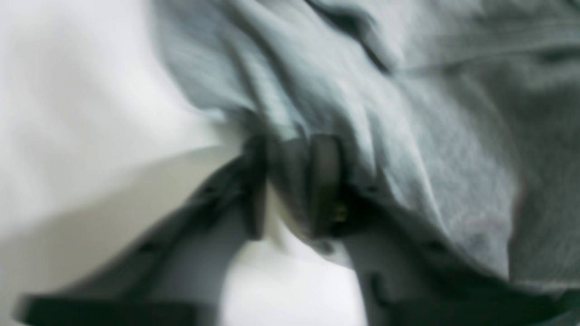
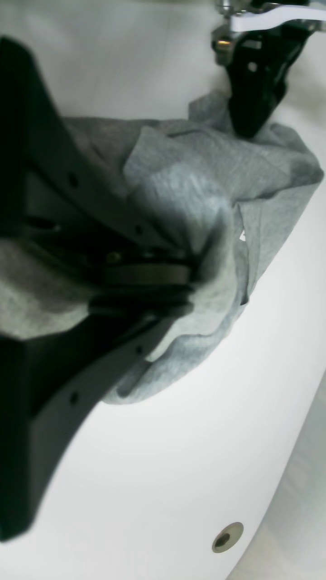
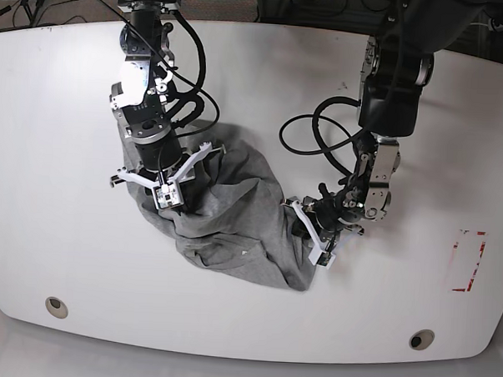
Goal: Fold the T-shirt properly
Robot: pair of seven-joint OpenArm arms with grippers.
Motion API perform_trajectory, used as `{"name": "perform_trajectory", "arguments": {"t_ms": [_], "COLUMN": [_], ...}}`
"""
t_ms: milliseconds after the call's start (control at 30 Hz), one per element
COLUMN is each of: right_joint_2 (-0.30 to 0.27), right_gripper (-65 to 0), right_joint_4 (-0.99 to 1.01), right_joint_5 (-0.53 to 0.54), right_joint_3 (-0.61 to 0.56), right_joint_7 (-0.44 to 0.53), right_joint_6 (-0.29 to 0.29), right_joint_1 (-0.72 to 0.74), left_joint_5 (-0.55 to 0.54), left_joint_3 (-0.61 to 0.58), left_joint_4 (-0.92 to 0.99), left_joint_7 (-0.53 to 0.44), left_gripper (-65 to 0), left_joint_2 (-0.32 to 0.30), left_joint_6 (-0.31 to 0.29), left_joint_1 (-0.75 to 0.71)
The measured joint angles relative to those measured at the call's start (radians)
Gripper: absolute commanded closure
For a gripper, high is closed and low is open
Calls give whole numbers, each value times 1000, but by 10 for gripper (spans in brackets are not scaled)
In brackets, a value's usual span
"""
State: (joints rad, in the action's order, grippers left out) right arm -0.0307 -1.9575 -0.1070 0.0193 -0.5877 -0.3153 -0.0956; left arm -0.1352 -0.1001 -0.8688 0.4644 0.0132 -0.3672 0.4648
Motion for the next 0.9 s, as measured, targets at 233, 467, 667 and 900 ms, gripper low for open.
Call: {"name": "perform_trajectory", "arguments": {"t_ms": [233,467,667,900], "right_joint_2": [0,0,0,0], "right_gripper": [0,0,0,0], "right_joint_4": [0,0,0,0], "right_joint_5": [0,0,0,0], "right_joint_3": [0,0,0,-2], "right_joint_7": [0,0,0,0], "right_joint_6": [0,0,0,0], "right_joint_1": [0,0,0,0], "left_joint_5": [-1,-8,-8,-8], "left_joint_3": [-2,-32,-58,-56], "left_joint_4": [12,6,-9,-27], "left_joint_7": [-1,-28,-38,-43], "left_gripper": [0,0,-99,-114], "left_joint_2": [0,-5,-21,-36], "left_joint_6": [-27,23,35,37], "left_joint_1": [-10,-19,-29,-38]}}
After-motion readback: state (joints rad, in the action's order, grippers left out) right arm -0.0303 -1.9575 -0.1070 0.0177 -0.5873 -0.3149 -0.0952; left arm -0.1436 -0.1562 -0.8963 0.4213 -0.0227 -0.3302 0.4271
